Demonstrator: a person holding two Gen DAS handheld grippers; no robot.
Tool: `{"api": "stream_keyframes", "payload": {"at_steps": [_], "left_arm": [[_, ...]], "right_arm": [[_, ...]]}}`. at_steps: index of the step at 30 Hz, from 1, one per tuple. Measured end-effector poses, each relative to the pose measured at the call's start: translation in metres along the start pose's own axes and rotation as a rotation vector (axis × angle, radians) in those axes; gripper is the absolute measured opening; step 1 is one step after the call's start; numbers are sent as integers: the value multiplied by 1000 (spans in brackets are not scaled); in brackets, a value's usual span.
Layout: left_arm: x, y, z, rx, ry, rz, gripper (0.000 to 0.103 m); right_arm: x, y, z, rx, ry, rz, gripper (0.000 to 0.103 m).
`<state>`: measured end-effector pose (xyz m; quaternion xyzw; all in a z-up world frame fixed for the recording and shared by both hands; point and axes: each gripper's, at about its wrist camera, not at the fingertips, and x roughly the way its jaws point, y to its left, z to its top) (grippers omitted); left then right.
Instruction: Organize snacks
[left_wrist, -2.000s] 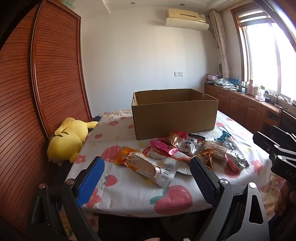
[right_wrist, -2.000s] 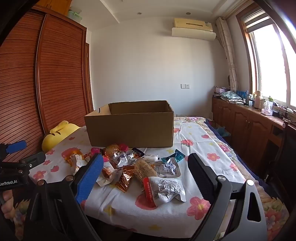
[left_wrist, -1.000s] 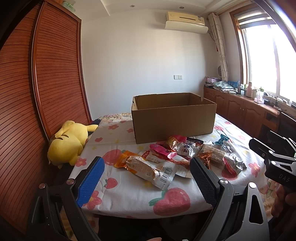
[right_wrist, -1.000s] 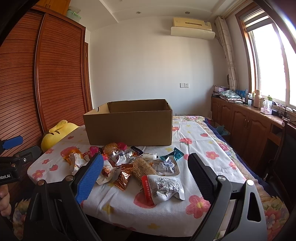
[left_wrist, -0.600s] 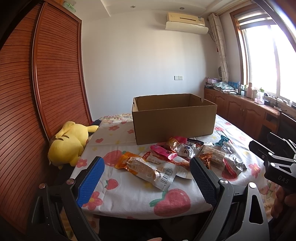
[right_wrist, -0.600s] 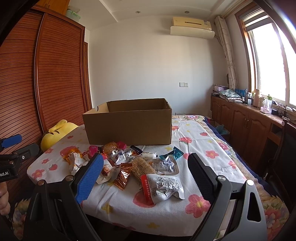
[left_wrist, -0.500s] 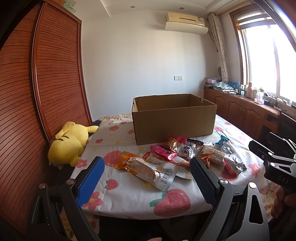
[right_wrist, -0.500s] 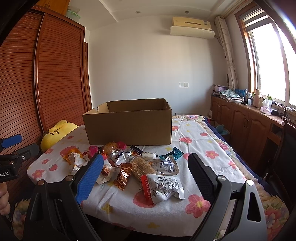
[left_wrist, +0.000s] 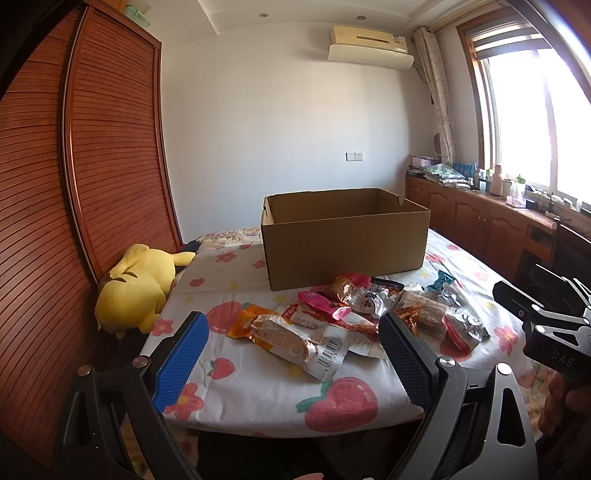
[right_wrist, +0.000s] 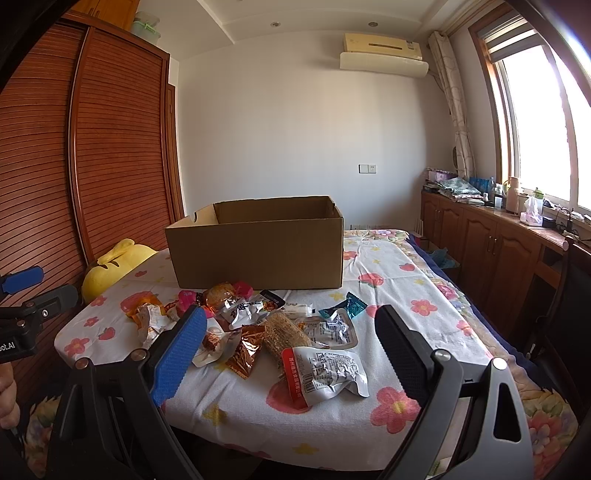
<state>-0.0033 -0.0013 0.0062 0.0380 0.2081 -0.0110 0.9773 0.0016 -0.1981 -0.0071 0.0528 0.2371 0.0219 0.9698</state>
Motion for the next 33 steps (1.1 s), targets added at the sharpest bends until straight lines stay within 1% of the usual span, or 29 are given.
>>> {"api": "stream_keyframes", "payload": {"at_steps": [22, 29, 33], "left_arm": [[-1, -1, -1, -1, 1, -1, 94], [8, 0, -4, -5, 31, -11, 94], [22, 1, -6, -10, 64, -22, 94]], "right_arm": [[0, -1, 0, 1, 1, 1, 93], [4, -2, -2, 4, 21, 1, 93], [17, -8, -2, 7, 58, 7, 93]]}}
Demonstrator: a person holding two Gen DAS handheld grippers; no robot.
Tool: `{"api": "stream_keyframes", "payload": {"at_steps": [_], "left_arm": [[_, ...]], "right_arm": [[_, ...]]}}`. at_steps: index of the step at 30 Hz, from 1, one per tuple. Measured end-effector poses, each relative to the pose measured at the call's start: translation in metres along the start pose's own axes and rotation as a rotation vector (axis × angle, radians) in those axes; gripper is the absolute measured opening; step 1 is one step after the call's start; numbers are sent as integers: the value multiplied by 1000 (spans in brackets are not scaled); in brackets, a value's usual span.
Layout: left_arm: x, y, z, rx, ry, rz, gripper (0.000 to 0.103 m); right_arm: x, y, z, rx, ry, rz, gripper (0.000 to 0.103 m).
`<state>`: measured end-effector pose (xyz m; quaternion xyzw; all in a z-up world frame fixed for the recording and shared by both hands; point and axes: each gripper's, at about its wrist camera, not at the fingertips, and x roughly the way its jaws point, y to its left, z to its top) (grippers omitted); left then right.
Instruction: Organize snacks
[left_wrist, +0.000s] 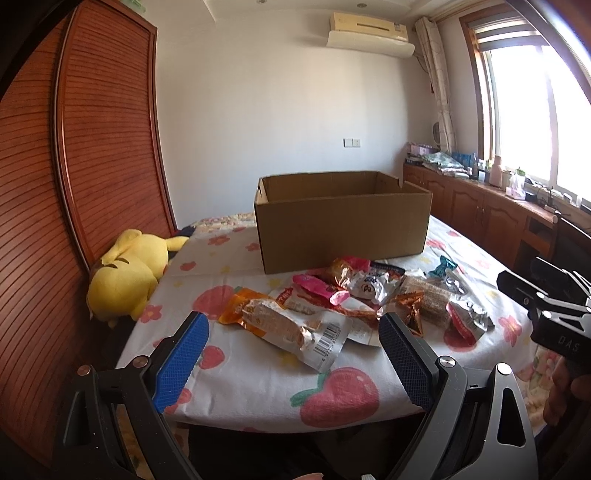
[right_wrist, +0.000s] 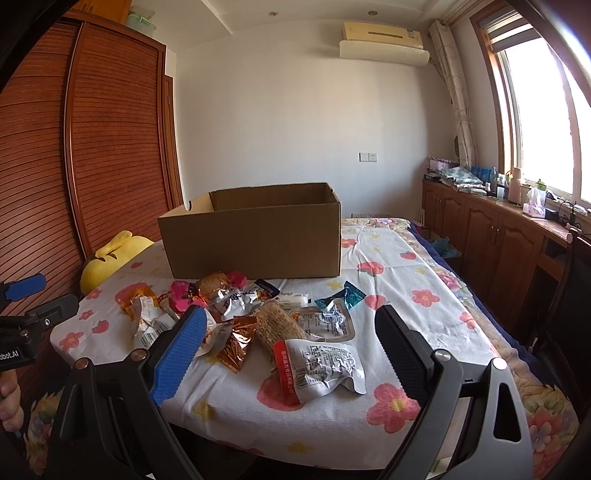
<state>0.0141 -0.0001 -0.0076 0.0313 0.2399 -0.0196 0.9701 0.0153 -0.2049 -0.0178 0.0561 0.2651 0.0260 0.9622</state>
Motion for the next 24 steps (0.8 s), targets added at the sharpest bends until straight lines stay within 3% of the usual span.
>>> {"api": "stream_keyframes", "payload": {"at_steps": [10, 15, 24], "left_arm": [[30, -1, 6, -1, 71, -33, 94], [48, 0, 13, 0, 106, -52, 94], [76, 2, 19, 13, 159, -56, 94]], "right_arm": [[26, -20, -4, -1, 65, 13, 92], [46, -35, -11, -4, 147, 39, 85], [76, -41, -29, 0, 277, 100, 84]]}}
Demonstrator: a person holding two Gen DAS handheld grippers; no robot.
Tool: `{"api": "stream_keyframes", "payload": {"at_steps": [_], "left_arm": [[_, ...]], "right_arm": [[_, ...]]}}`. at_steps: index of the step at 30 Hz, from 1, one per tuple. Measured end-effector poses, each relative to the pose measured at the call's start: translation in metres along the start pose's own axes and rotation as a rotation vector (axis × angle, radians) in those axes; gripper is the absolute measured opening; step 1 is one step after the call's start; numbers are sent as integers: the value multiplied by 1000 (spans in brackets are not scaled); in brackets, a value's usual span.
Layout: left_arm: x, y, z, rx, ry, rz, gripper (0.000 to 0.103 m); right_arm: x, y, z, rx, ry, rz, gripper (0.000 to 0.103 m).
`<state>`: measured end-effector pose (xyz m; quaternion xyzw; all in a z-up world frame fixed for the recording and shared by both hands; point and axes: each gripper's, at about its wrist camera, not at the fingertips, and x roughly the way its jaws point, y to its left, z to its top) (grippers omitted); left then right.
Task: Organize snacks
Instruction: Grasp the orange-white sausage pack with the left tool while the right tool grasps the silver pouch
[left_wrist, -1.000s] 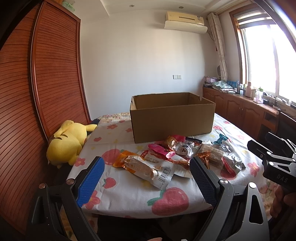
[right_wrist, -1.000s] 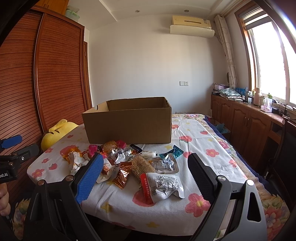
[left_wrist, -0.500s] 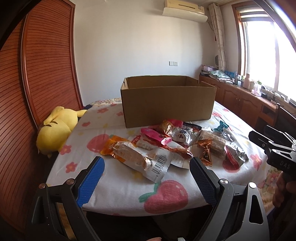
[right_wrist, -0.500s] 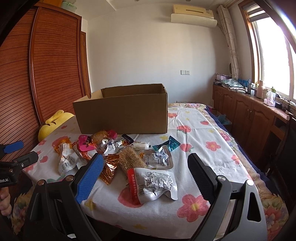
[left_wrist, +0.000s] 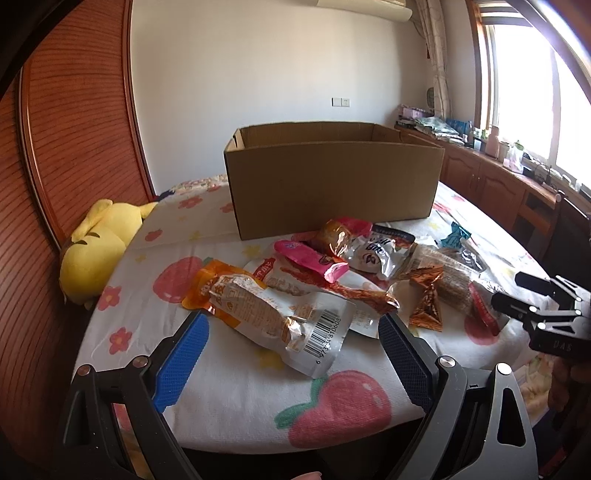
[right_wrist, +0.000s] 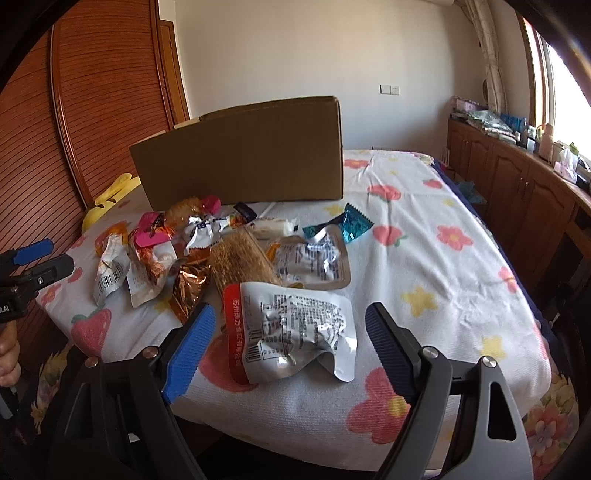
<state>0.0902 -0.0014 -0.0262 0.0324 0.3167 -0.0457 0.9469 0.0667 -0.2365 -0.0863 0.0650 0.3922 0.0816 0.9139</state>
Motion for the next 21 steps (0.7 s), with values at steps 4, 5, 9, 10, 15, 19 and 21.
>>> {"api": "stream_keyframes", "payload": {"at_steps": [4, 5, 9, 10, 15, 19, 21], "left_arm": [[11, 5, 1, -17, 25, -11, 94], [13, 7, 1, -22, 31, -13, 94], [24, 12, 3, -37, 63, -16, 94], [26, 13, 3, -39, 67, -16, 94], [38, 19, 9, -61, 96, -34, 94], [47, 22, 11, -81, 119, -55, 94], [50, 22, 12, -88, 127, -58, 94]], "right_arm": [[10, 0, -1, -3, 17, 0, 85], [12, 1, -1, -8, 23, -4, 85], [21, 3, -2, -45, 43, -24, 85], [23, 4, -2, -51, 47, -27, 84], [27, 3, -3, -73, 61, -23, 81], [28, 1, -3, -98, 64, -35, 68], [28, -3, -1, -87, 62, -36, 65]]}}
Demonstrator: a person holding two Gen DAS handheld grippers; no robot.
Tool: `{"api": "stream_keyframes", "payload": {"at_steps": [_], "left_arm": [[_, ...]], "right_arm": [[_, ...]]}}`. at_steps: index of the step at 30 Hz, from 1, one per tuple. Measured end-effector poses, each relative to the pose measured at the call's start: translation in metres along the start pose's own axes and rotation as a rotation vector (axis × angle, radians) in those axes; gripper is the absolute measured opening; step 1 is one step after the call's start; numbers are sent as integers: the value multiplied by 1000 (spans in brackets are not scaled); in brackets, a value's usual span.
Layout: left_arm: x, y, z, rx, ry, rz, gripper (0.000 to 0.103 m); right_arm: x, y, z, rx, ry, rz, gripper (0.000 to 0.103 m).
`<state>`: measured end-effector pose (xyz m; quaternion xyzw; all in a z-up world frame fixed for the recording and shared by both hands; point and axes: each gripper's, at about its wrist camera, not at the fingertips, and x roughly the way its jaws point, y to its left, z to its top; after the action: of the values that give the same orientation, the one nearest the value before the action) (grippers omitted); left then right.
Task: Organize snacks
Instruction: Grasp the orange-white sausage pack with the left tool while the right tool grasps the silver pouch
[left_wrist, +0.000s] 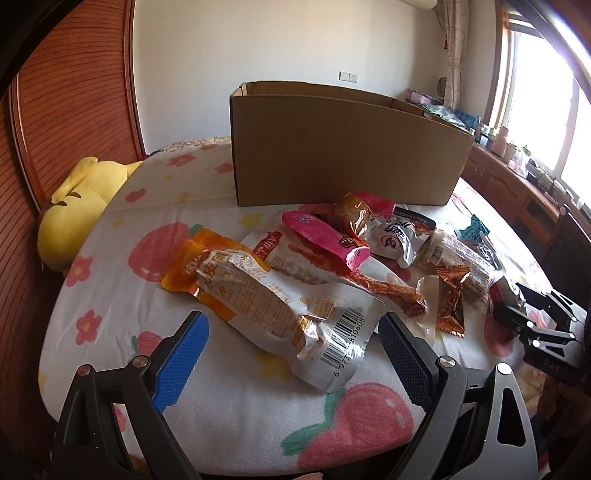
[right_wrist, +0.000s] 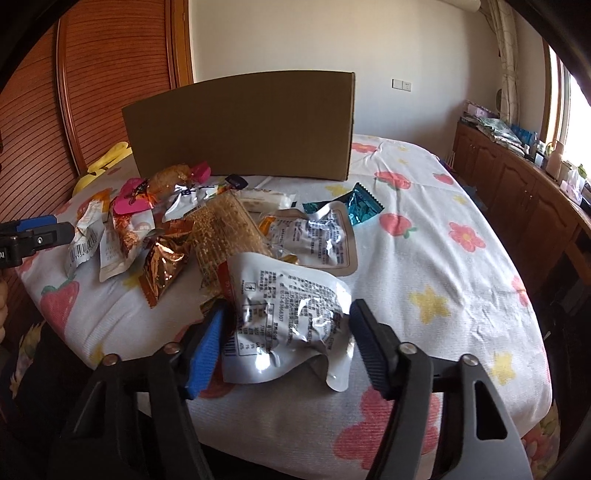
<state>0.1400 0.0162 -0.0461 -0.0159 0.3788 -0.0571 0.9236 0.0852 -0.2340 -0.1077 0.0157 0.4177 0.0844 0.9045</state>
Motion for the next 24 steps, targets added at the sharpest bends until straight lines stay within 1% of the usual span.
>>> {"api": "stream_keyframes", "payload": {"at_steps": [3, 10, 12, 16, 19, 20, 24], "left_arm": [[7, 1, 3, -21, 15, -15, 94], [29, 4, 15, -92, 66, -44, 94], [37, 4, 17, -91, 83, -31, 94], [37, 4, 14, -67, 78, -14, 94], [40, 12, 10, -71, 103, 2, 94], [39, 14, 9, -67, 96, 2, 94], [34, 26, 8, -73, 110, 12, 94]], "right_arm": [[-1, -4, 0, 19, -6, -3, 63], [-1, -1, -2, 16, -23, -18, 64], [-1, 0, -3, 10, -28, -27, 64], [-1, 0, -3, 13, -30, -28, 64], [-1, -1, -3, 13, -32, -29, 64], [-1, -1, -3, 15, -33, -28, 64], [0, 0, -4, 15, -39, -30, 64]]}}
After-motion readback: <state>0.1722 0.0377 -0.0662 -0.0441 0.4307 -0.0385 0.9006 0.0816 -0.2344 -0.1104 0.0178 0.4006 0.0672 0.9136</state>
